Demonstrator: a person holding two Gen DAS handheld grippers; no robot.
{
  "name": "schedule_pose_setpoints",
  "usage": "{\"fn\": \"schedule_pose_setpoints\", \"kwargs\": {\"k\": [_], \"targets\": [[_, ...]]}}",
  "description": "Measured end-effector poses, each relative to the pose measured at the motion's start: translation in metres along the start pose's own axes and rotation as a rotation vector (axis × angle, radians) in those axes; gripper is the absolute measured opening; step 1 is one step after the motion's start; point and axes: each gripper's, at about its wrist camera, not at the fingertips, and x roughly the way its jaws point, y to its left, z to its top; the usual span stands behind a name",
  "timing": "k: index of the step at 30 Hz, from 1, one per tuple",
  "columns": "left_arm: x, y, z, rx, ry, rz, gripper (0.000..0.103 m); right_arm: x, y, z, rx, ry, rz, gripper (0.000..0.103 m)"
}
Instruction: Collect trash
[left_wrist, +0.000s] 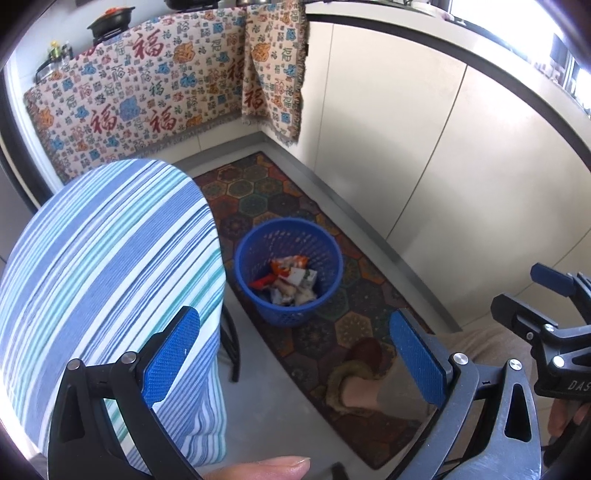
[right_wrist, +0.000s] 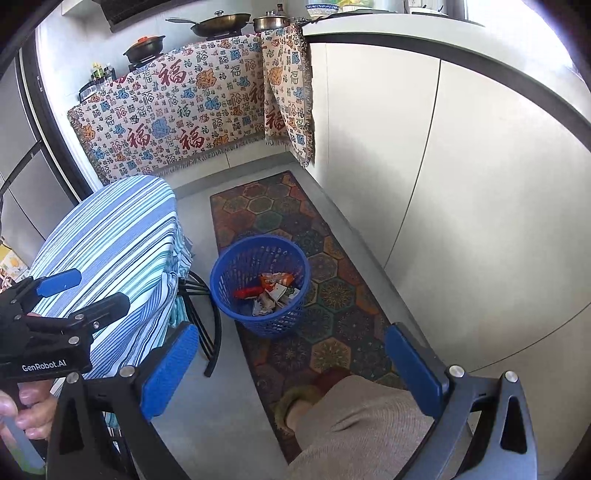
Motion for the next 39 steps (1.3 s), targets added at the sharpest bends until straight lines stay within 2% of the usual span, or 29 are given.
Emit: {"fn": "schedule_pose_setpoints", "kwargs": {"k": [39], "targets": [[-0.0071,-0.0022,0.0046,-0.006,-0.015,0.010,0.102,-0.0012,0.0074,0.0041,-0.005,0.009,0.019,0.103]]}}
